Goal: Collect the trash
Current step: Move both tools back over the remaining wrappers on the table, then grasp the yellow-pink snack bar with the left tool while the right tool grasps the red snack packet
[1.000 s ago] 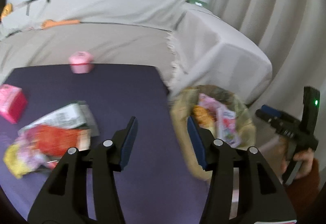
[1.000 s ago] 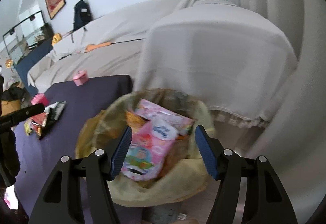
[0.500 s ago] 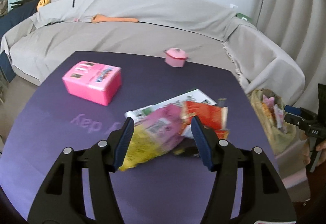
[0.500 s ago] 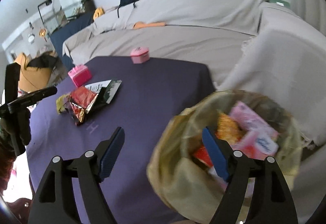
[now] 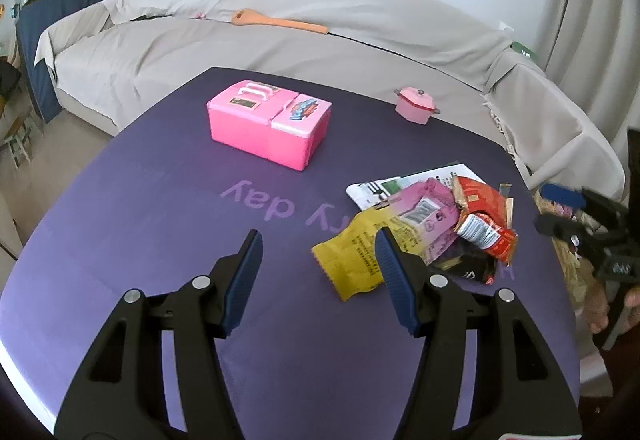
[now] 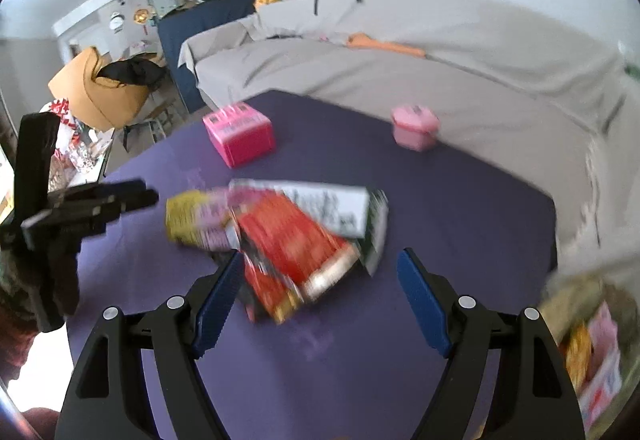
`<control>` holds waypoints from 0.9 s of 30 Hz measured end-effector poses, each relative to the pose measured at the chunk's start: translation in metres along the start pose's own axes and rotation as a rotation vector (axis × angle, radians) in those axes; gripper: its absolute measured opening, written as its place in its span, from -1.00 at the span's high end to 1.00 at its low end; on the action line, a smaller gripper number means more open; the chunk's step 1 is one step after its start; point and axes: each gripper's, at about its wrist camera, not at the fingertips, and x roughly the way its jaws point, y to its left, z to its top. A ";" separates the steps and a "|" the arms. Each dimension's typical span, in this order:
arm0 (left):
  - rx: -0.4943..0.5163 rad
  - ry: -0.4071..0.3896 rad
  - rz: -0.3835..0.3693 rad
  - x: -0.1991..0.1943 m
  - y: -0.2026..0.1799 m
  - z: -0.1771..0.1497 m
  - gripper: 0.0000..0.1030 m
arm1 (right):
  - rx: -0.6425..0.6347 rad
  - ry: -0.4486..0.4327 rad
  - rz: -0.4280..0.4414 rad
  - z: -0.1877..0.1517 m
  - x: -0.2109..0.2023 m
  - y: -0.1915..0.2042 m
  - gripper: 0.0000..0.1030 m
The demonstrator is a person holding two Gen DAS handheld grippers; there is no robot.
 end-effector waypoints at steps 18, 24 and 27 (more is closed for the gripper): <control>0.173 0.025 -0.114 0.011 -0.034 0.000 -0.08 | 0.088 0.122 -0.094 -0.015 0.039 -0.048 -0.45; 0.292 0.046 -0.133 0.022 -0.059 0.005 -0.08 | 0.190 0.153 -0.080 -0.033 0.033 -0.077 -0.45; 0.337 0.069 -0.097 0.032 -0.070 0.007 -0.08 | 0.202 0.155 -0.062 -0.040 0.032 -0.078 -0.45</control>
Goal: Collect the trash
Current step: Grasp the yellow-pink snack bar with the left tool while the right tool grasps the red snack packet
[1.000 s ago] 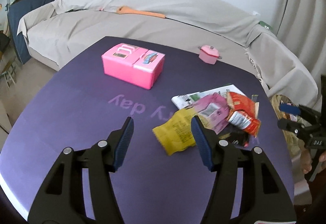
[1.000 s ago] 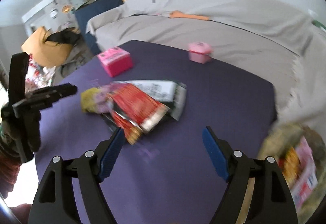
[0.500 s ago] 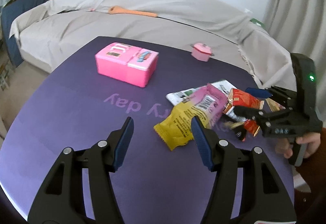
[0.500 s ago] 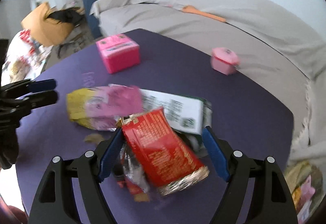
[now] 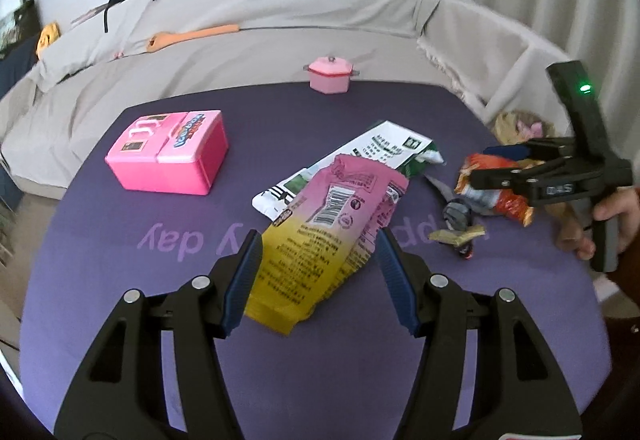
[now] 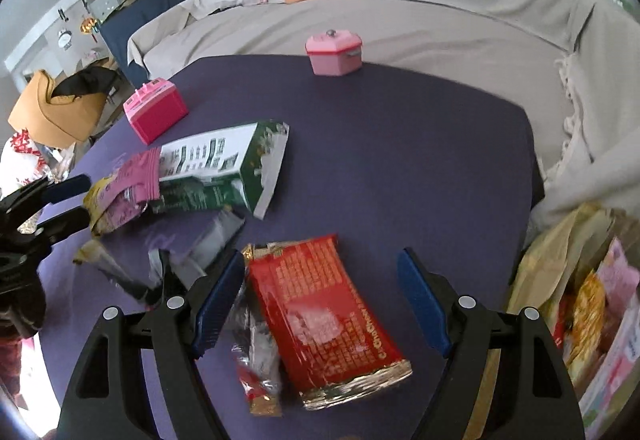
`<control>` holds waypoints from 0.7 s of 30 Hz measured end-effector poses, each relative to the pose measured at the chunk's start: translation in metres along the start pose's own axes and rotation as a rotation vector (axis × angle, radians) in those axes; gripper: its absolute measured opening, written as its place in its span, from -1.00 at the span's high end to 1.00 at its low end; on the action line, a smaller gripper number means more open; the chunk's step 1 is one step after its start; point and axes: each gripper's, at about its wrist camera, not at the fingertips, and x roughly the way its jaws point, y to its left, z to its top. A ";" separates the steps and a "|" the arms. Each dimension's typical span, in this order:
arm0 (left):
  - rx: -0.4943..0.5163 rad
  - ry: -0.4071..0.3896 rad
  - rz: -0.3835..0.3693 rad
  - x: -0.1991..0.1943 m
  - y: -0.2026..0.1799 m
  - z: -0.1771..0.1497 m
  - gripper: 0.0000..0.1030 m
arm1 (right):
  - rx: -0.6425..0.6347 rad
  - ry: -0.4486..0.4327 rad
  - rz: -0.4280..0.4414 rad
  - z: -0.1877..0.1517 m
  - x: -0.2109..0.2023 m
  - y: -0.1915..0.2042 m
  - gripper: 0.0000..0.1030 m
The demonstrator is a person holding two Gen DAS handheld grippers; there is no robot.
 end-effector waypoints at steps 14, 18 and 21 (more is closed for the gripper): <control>-0.188 -0.005 -0.027 0.000 0.013 0.012 0.69 | -0.132 0.047 -0.045 -0.020 -0.010 0.017 -0.49; -0.181 0.003 -0.037 -0.010 0.008 0.007 0.74 | -0.106 0.005 -0.017 -0.024 -0.023 0.010 -0.48; -0.153 -0.001 -0.066 -0.015 0.001 0.004 0.51 | -0.109 -0.034 -0.041 -0.023 -0.033 0.009 -0.49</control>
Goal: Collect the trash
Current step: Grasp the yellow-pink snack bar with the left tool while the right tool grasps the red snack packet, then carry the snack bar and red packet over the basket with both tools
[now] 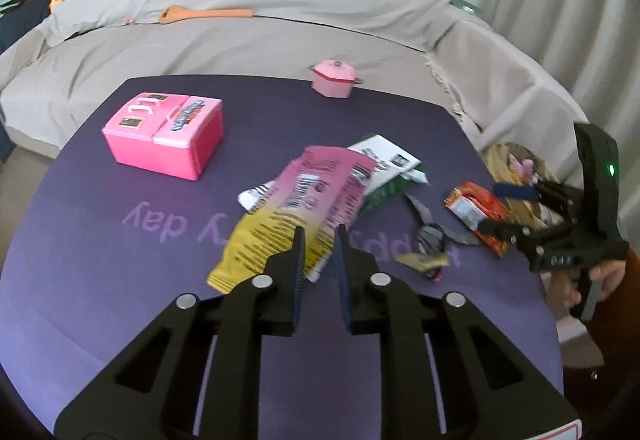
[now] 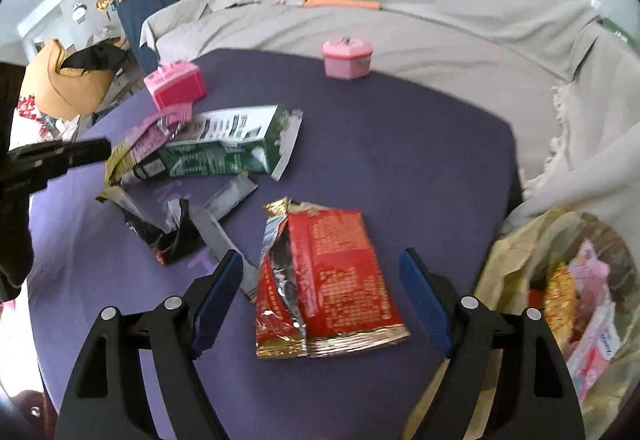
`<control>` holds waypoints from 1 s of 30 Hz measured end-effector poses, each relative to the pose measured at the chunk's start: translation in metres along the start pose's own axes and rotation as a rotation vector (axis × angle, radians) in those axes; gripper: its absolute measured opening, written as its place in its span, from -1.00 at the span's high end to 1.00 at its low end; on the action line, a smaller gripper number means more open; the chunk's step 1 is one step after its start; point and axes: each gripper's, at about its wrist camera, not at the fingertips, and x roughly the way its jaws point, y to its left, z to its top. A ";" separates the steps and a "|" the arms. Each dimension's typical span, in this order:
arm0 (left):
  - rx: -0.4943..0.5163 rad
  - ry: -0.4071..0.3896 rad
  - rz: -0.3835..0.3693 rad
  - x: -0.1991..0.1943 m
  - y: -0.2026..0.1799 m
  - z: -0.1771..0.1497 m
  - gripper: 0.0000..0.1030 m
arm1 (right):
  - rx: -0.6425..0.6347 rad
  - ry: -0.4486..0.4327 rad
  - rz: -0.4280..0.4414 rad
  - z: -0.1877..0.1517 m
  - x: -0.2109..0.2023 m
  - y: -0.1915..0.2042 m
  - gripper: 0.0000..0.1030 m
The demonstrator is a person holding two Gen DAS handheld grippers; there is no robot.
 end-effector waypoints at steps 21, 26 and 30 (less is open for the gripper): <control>0.077 0.037 0.074 0.038 0.015 0.012 -0.10 | 0.014 -0.032 0.022 0.009 -0.029 0.018 0.27; -0.033 0.063 0.022 0.038 0.028 0.017 0.53 | -0.018 -0.028 0.001 -0.002 -0.033 0.023 0.27; 0.003 0.044 0.087 0.021 0.020 0.025 0.71 | 0.001 -0.057 -0.002 -0.004 -0.046 0.017 0.27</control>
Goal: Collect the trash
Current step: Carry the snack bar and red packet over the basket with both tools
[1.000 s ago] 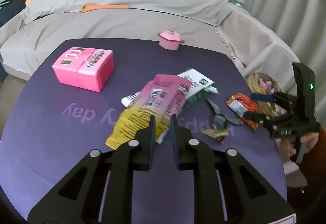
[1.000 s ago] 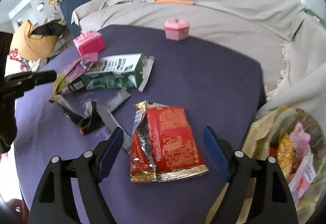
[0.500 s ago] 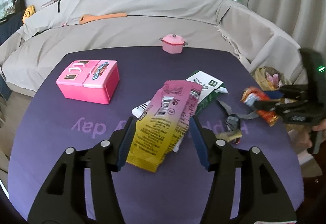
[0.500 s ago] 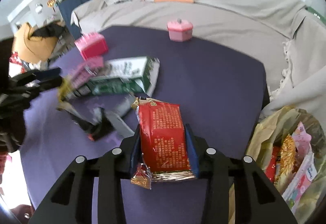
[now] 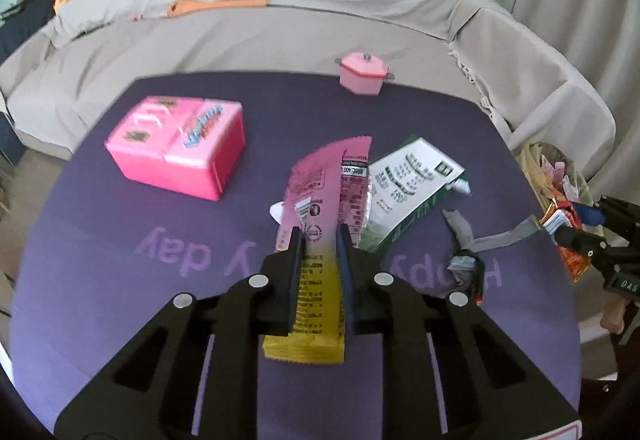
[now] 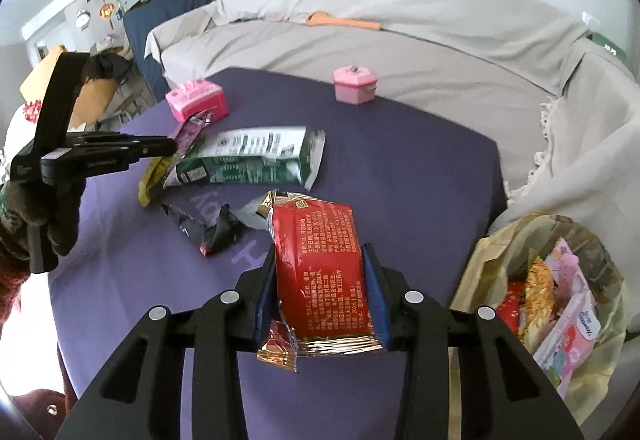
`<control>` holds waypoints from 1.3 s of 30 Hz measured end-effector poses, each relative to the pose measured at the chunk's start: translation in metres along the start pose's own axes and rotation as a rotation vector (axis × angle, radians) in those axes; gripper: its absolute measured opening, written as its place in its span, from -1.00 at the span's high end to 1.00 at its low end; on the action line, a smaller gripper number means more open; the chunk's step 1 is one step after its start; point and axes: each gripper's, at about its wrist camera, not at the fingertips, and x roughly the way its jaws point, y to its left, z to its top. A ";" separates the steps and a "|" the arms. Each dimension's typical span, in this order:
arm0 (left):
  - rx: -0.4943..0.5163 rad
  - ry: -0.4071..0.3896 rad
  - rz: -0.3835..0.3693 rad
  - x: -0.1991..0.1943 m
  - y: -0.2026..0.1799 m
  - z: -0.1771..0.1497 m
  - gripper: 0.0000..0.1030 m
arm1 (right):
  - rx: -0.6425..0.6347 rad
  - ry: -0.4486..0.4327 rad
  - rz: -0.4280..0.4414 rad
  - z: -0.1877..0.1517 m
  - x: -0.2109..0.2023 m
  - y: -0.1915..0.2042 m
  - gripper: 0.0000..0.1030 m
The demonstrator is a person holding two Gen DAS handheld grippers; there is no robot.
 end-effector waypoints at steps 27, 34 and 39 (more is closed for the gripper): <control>0.122 -0.339 -0.161 -0.135 -0.199 0.078 0.73 | 0.135 -0.297 -0.209 -0.002 -0.162 -0.096 0.27; 0.189 -0.298 -0.237 -0.112 -0.262 0.083 0.73 | 0.224 -0.309 -0.282 -0.026 -0.184 -0.144 0.27; 0.184 -0.258 -0.286 -0.088 -0.288 0.085 0.73 | 0.301 -0.295 -0.281 -0.041 -0.177 -0.176 0.26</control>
